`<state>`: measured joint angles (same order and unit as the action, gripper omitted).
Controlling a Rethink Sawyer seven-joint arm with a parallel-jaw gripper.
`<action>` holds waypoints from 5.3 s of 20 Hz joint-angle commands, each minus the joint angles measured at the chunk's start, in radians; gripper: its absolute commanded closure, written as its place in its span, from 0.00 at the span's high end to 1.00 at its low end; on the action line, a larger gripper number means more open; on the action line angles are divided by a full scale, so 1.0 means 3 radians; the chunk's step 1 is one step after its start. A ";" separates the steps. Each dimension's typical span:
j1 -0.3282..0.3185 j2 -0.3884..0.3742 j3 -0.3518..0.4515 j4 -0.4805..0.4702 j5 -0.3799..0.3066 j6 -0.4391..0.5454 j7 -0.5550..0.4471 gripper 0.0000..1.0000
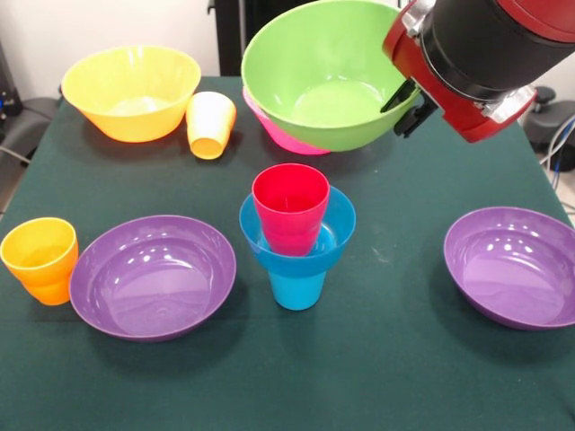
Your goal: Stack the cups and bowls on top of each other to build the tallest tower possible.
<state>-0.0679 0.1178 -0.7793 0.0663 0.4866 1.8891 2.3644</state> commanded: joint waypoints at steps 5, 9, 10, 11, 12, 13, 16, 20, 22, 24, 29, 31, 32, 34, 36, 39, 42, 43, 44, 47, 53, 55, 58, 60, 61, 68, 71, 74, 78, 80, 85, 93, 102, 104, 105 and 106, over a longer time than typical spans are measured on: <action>-0.0013 0.0019 -0.0110 -0.0010 0.0018 -0.0042 -0.0984 0.00; -0.0060 0.0054 -0.0188 -0.0056 0.0076 -0.0064 -0.1021 0.00; -0.0065 0.0058 -0.0201 -0.0059 0.0083 -0.0073 -0.1026 0.00; -0.0114 0.0095 -0.0281 -0.0115 0.0151 -0.0086 -0.1041 0.00; -0.0126 0.0104 -0.0305 -0.0128 0.0169 -0.0099 -0.1050 0.00; -0.0170 0.0136 -0.0399 -0.0178 0.0251 -0.0114 -0.1064 0.00; -0.0221 0.0175 -0.0569 -0.0231 0.0392 -0.0160 -0.1065 0.00; -0.0255 0.0200 -0.0741 -0.0260 0.0544 -0.0246 -0.1072 0.00; -0.0238 0.0189 -0.0742 -0.0242 0.0537 -0.0282 -0.1076 0.00; -0.0199 0.0165 -0.0704 -0.0205 0.0485 -0.0306 -0.1071 0.00; -0.0220 0.0180 -0.0797 -0.0222 0.0559 -0.0376 -0.1070 0.00; -0.0222 0.0182 -0.0834 -0.0224 0.0577 -0.0399 -0.1077 0.00; -0.0222 0.0182 -0.0846 -0.0223 0.0586 -0.0406 -0.1076 0.00; -0.0226 0.0183 -0.0876 -0.0220 0.0603 -0.0430 -0.1080 0.00; -0.0222 0.0181 -0.0890 -0.0212 0.0601 -0.0460 -0.1085 0.00; -0.0217 0.0177 -0.0903 -0.0199 0.0585 -0.0517 -0.1078 0.00; -0.0220 0.0182 -0.0928 -0.0198 0.0605 -0.0550 -0.1058 0.00; -0.0228 0.0188 -0.0954 -0.0207 0.0629 -0.0565 -0.1047 0.00; -0.0227 0.0188 -0.0955 -0.0204 0.0629 -0.0572 -0.1046 0.00; -0.0244 0.0198 -0.1000 -0.0214 0.0653 -0.0624 -0.1051 0.00; -0.0186 0.0168 -0.0883 -0.0135 0.0537 -0.0728 -0.1053 0.00; -0.0161 0.0155 -0.0849 -0.0109 0.0510 -0.0744 -0.1038 0.00; -0.0133 0.0140 -0.0807 -0.0074 0.0475 -0.0764 -0.1029 0.00; -0.0126 0.0134 -0.0794 -0.0063 0.0462 -0.0772 -0.1033 0.00; -0.0129 0.0132 -0.0791 -0.0062 0.0463 -0.0780 -0.1030 0.00; -0.0148 0.0139 -0.0814 -0.0075 0.0502 -0.0807 -0.1025 0.00; -0.0152 0.0144 -0.0808 -0.0073 0.0499 -0.0848 -0.1030 0.00; -0.0170 0.0154 -0.0832 -0.0091 0.0522 -0.0869 -0.1047 0.00; -0.0169 0.0151 -0.0827 -0.0093 0.0513 -0.0879 -0.1084 0.00; -0.0149 0.0139 -0.0797 -0.0069 0.0479 -0.0877 -0.1084 0.00; -0.0057 0.0073 -0.0627 0.0080 0.0301 -0.0911 -0.1108 0.00; 0.0275 -0.0259 -0.0138 0.0844 -0.0187 -0.1261 -0.1199 0.00; 0.0360 -0.0409 0.0049 0.1126 -0.0398 -0.1480 -0.1251 0.00; 0.0365 -0.0425 0.0080 0.1154 -0.0429 -0.1505 -0.1258 0.00; 0.0357 -0.0415 0.0081 0.1132 -0.0428 -0.1504 -0.1255 0.00; 0.0364 -0.0426 0.0092 0.1153 -0.0442 -0.1519 -0.1255 0.00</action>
<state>0.0383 0.0232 -0.8815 0.2960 0.4456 1.4795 2.2842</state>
